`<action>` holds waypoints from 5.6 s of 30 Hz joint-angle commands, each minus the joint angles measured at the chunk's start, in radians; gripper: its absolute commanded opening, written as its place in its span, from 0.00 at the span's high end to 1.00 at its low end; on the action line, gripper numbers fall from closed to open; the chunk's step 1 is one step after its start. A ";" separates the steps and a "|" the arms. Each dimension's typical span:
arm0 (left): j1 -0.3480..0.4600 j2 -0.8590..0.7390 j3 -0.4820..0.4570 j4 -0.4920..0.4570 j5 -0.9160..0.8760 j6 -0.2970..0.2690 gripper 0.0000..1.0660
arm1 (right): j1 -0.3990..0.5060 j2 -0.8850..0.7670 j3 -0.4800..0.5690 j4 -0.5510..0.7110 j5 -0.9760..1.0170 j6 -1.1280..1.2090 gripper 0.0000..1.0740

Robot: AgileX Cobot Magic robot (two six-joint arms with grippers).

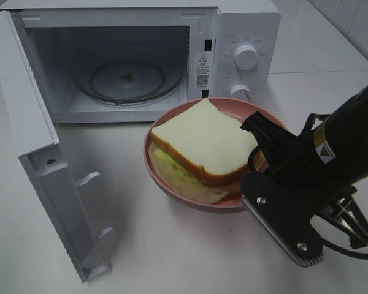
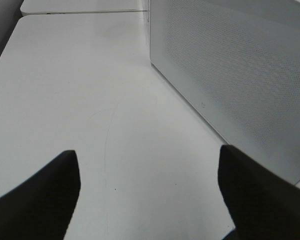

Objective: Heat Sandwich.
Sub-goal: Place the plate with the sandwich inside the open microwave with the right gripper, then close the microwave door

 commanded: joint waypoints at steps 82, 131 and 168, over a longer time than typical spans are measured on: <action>-0.003 -0.022 0.002 -0.003 -0.012 0.000 0.34 | -0.118 1.044 -1.404 0.224 0.057 -0.003 1.00; -0.003 -0.022 0.002 -0.003 -0.012 0.000 0.34 | -0.160 1.035 -1.403 0.247 0.062 0.264 0.40; -0.003 -0.022 0.002 -0.003 -0.012 0.000 0.34 | -0.137 0.888 -1.356 0.462 0.652 0.033 0.46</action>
